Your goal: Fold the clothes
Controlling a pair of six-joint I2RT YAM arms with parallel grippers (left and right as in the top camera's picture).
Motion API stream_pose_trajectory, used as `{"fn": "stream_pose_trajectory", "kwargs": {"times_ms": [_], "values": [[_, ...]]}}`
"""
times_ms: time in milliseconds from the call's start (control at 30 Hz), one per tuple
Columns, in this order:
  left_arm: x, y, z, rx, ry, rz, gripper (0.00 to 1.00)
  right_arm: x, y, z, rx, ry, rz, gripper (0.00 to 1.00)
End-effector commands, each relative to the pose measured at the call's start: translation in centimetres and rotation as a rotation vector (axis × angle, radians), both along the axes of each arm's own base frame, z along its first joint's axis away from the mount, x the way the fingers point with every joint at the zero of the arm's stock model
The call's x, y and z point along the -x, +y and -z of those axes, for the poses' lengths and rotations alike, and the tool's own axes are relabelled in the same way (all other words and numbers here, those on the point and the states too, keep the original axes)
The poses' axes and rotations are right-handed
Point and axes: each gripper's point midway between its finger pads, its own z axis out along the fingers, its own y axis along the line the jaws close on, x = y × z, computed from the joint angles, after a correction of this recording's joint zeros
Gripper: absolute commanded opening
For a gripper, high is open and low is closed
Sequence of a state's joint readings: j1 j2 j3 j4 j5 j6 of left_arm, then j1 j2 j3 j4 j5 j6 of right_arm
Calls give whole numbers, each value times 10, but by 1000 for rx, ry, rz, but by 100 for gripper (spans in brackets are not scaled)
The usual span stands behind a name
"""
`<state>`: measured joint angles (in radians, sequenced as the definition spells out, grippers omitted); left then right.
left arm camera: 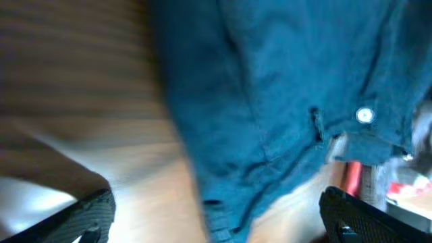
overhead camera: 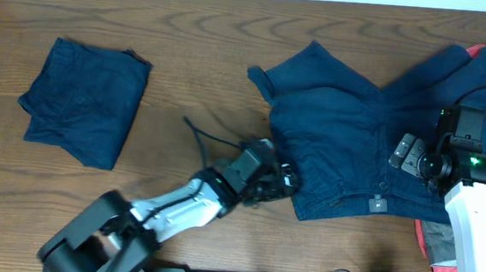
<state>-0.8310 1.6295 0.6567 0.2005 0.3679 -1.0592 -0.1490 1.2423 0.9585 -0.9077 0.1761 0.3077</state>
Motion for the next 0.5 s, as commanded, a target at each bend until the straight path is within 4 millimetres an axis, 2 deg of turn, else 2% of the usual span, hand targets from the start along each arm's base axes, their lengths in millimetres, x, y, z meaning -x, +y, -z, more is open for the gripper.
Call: {"fn": "stream_pose_trajectory", "kwargs": {"times_ms": [0,100,167,233,367,467], "values": [[14,-21,13,28,56,-7,98,-1,-4,-5,3,-18,28,99],[19,-40,13,77,18,34,100,-1,-4,-5,3,-19,28,99],[23,-48,13,99,15,45,90,-1,-4,-5,3,-19,28,99],[27,-53,15,109,21,48,68,-1,-4,-5,3,-18,28,99],[26,-53,14,107,6,60,6,0,-4,-5,3,-17,28,99],[24,-45,18,76,-15,97,6,0,-4,-5,3,-17,27,99]]}}
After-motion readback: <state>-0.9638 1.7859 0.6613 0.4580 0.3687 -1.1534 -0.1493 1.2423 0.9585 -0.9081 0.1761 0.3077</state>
